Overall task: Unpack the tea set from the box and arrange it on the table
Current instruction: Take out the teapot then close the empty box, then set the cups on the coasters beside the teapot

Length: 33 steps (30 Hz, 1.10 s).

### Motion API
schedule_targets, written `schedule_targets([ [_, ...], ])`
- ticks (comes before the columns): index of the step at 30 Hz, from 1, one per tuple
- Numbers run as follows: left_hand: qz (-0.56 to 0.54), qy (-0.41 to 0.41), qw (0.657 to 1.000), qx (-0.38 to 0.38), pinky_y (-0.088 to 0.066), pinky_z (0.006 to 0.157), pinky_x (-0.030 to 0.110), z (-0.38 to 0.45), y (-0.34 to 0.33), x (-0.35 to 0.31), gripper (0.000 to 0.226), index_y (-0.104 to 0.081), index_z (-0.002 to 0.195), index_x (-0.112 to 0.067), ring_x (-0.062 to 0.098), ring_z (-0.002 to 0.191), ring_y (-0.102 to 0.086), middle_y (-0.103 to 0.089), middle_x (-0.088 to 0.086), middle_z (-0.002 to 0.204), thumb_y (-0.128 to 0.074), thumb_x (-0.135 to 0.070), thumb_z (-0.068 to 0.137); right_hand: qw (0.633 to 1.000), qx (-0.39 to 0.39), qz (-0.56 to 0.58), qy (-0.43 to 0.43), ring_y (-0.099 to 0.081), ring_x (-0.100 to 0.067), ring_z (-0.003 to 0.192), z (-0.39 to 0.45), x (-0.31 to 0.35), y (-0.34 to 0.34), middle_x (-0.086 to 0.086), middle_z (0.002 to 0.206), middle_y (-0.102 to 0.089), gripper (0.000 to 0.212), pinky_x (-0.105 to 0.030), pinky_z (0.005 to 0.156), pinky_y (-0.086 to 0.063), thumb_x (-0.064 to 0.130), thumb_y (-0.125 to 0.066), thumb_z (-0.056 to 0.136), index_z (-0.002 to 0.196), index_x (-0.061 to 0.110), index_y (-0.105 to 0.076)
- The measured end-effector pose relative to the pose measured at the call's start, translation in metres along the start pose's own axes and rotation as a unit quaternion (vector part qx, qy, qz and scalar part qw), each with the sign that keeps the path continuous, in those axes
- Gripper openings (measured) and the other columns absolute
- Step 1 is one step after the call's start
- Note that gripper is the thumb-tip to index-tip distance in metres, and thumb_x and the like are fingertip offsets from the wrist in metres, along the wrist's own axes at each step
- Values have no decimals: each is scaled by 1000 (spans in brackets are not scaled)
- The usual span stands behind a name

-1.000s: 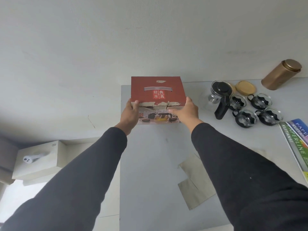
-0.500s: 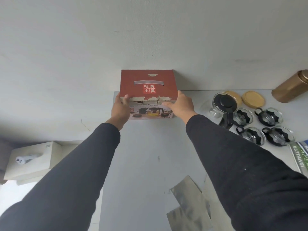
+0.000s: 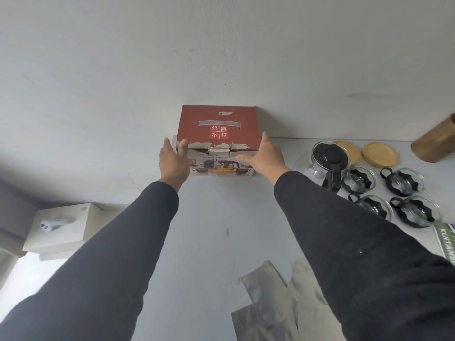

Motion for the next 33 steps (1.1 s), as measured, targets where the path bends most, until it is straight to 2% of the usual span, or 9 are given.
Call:
schedule_targets([
  [4,18,-49,998,-34,-19,116,36,-23,7,-17,67,-11,153,-12,21,147,-14,-13,7,159,-32,-46,100,999,-27,31,26,-30,-28,139,-16,6,19,-13,151,-29,99,-34,110,-30,45,-70,81,150,6,-11],
  [9,51,-125,991,-13,-21,116,38,-57,1,-56,66,-13,153,-13,22,147,-17,-13,8,159,-30,-48,100,994,-86,35,51,-33,-28,137,-48,11,59,-16,148,-32,88,-33,109,-29,46,-64,85,148,6,-19],
  [11,50,-151,987,2,-18,119,39,-76,-5,-70,66,-13,153,-13,22,148,-12,-12,7,159,-31,-48,99,992,-108,31,51,-36,-29,134,-67,8,75,-16,146,-34,82,-34,106,-32,46,-62,87,147,6,-23],
  [14,44,-174,983,26,-13,119,39,-104,-16,-85,65,-15,152,-12,22,149,-6,-12,7,160,-32,-46,100,991,-125,14,50,-39,-30,132,-97,-2,94,-16,143,-35,77,-33,103,-34,45,-59,88,145,6,-26],
  [19,45,-203,976,64,-18,118,43,-148,-43,-104,65,-19,151,-9,26,148,-11,-16,12,158,-34,-46,100,989,-146,-5,34,-42,-31,128,-136,-39,126,-15,137,-40,73,-33,103,-34,45,-61,87,143,8,-31],
  [23,69,-236,964,101,-16,118,40,-176,-75,-127,66,-16,152,-9,24,148,-10,-15,11,158,-34,-46,100,985,-173,-3,1,-43,-31,124,-147,-80,159,-15,133,-43,66,-33,98,-37,42,-61,87,138,8,-37],
  [27,79,-274,952,112,-17,116,34,-190,-115,-158,64,-20,151,-9,23,146,-17,-20,11,157,-38,-42,100,983,-182,-9,-7,-41,-31,128,-140,-117,191,-14,137,-40,65,-34,101,-35,41,-58,89,141,8,-35],
  [33,78,-300,940,144,-21,115,33,-210,-231,-217,64,-19,151,-7,24,144,-23,-21,10,156,-40,-40,100,982,-186,-34,-12,-39,-29,131,-90,-197,260,-13,141,-37,65,-36,103,-35,42,-54,91,144,12,-32],
])
Point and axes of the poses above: each hand's wrist, its own z-axis towards the middle knuckle, its own y-axis out of the back of the hand, x = y × z, the point moved 6 cm from there along z, towards the middle knuckle
